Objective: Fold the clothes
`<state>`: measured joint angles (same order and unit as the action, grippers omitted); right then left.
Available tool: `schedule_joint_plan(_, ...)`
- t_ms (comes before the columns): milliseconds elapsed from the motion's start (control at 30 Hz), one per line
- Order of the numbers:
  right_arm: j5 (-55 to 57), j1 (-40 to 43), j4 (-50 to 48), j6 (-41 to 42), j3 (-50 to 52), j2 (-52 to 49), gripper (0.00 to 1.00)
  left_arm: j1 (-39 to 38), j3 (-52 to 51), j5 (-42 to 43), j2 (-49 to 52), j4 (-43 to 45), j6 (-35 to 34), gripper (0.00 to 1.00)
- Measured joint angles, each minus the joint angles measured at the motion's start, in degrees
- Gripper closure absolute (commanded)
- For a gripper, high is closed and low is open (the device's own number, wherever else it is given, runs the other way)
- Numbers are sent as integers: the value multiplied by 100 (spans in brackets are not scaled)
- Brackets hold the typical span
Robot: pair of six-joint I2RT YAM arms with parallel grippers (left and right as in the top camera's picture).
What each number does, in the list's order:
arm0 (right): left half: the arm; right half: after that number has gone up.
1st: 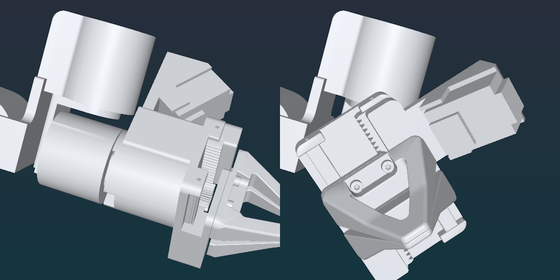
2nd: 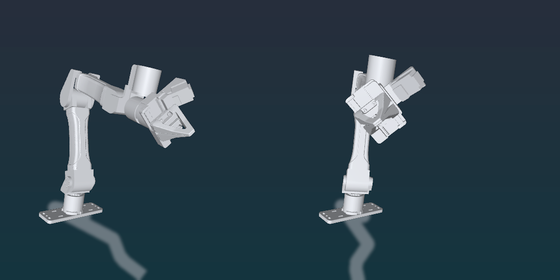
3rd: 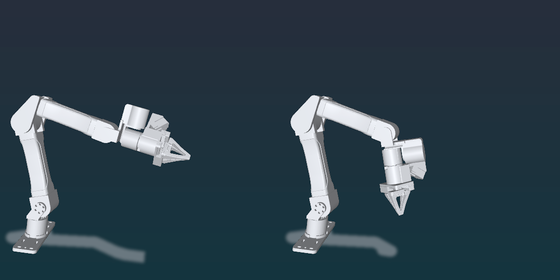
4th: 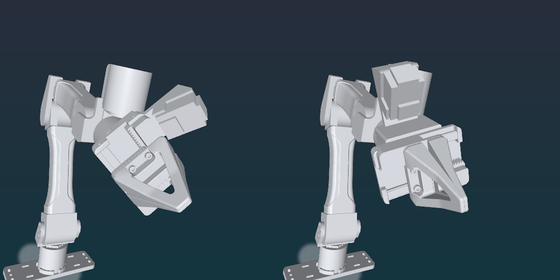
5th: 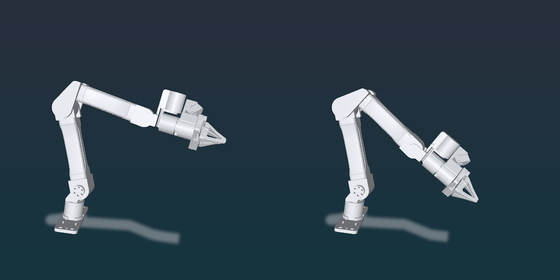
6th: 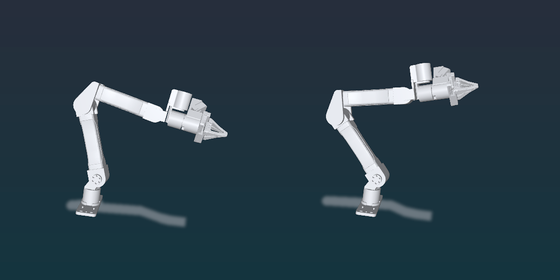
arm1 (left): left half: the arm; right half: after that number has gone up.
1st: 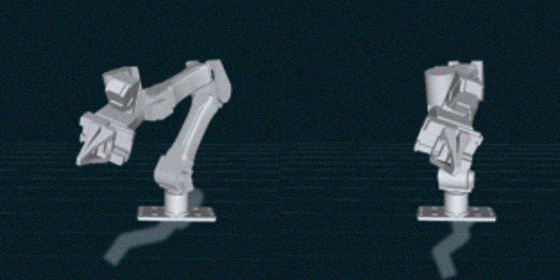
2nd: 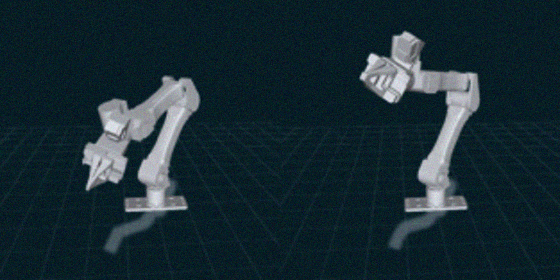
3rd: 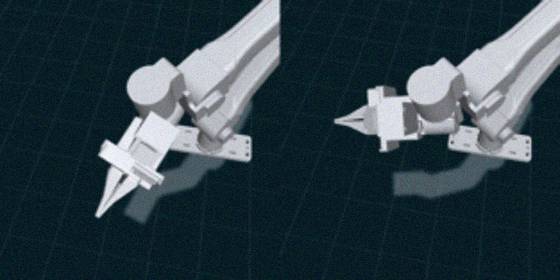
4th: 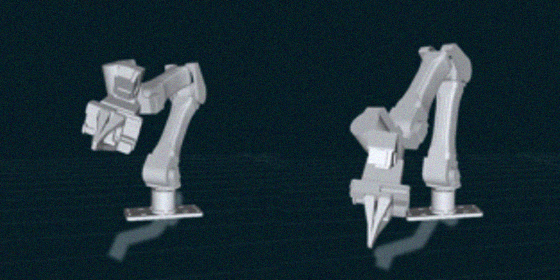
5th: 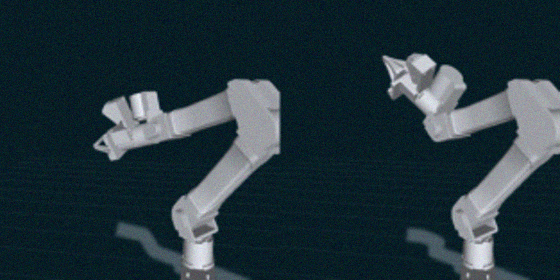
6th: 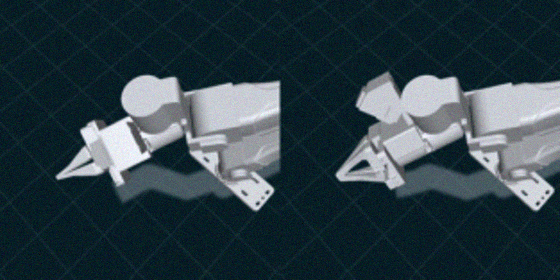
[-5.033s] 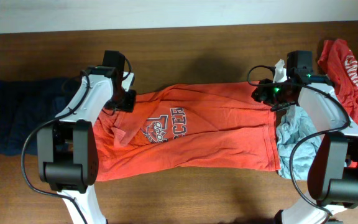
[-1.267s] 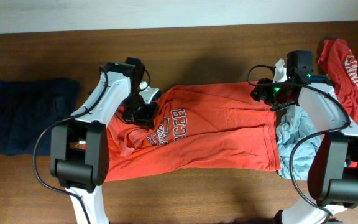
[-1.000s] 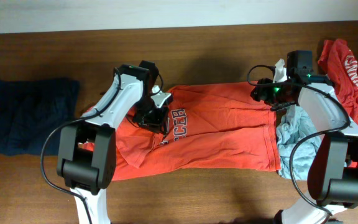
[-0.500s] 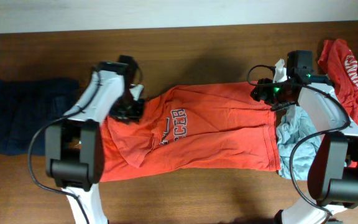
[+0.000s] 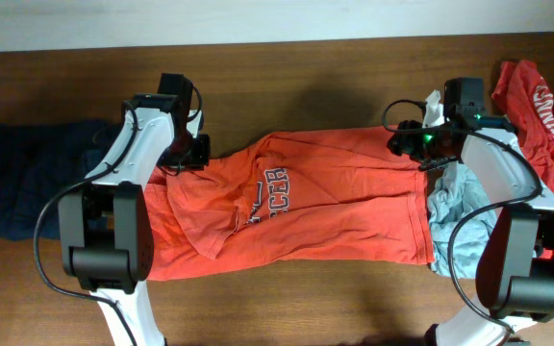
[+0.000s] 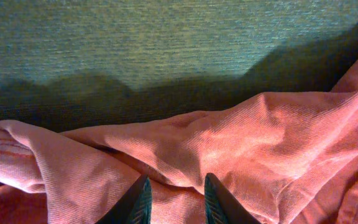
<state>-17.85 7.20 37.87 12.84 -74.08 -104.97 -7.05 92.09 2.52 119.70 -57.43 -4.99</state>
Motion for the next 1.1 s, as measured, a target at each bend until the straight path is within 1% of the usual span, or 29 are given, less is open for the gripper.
schedule_joint_plan(33,0,0,0,4,0,0,36,0,-11,-2,11,2,0,77)
schedule_joint_plan(100,0,0,0,2,0,0,36,0,-37,-4,111,52,11,87)
schedule_joint_plan(133,0,0,0,2,0,0,35,0,-44,-9,208,92,28,89)
schedule_joint_plan(167,2,0,2,2,0,0,35,0,-76,-24,433,153,35,93)
schedule_joint_plan(233,0,0,-11,2,-2,0,35,2,-31,20,549,229,85,96)
schedule_joint_plan(333,2,0,-15,0,-2,0,35,2,-31,0,549,267,74,97)
schedule_joint_plan(467,0,0,-15,0,-2,0,35,116,-31,-96,549,452,-203,99)
schedule_joint_plan(600,2,0,-15,0,-2,0,35,723,-24,-109,560,782,-505,97)
schedule_joint_plan(667,2,0,-15,0,-2,0,35,1051,-20,-48,575,931,-551,91)
schedule_joint_plan(700,0,0,-15,-2,-2,0,35,1167,-15,31,586,979,-551,89)
schedule_joint_plan(800,0,0,-15,0,-2,0,36,1325,20,249,610,1014,-459,84)
schedule_joint_plan(867,-50,0,-17,-39,-2,0,36,1307,50,245,621,986,-361,82)
schedule_joint_plan(933,-269,-11,-37,-275,0,0,44,1279,105,223,643,914,-275,80)
schedule_joint_plan(967,-398,-26,-52,-455,-2,0,50,1268,164,212,667,841,-227,79)
schedule_joint_plan(1000,-474,-50,-63,-579,-2,0,58,1263,232,201,695,739,-210,79)
schedule_joint_plan(1033,-487,-92,-63,-684,-2,0,68,1259,345,195,743,551,-190,79)
schedule_joint_plan(1067,-474,-146,-59,-741,-2,-4,75,1259,527,188,828,299,-170,78)
schedule_joint_plan(1100,-426,-251,-63,-774,-2,-17,80,1259,697,166,905,85,-164,78)
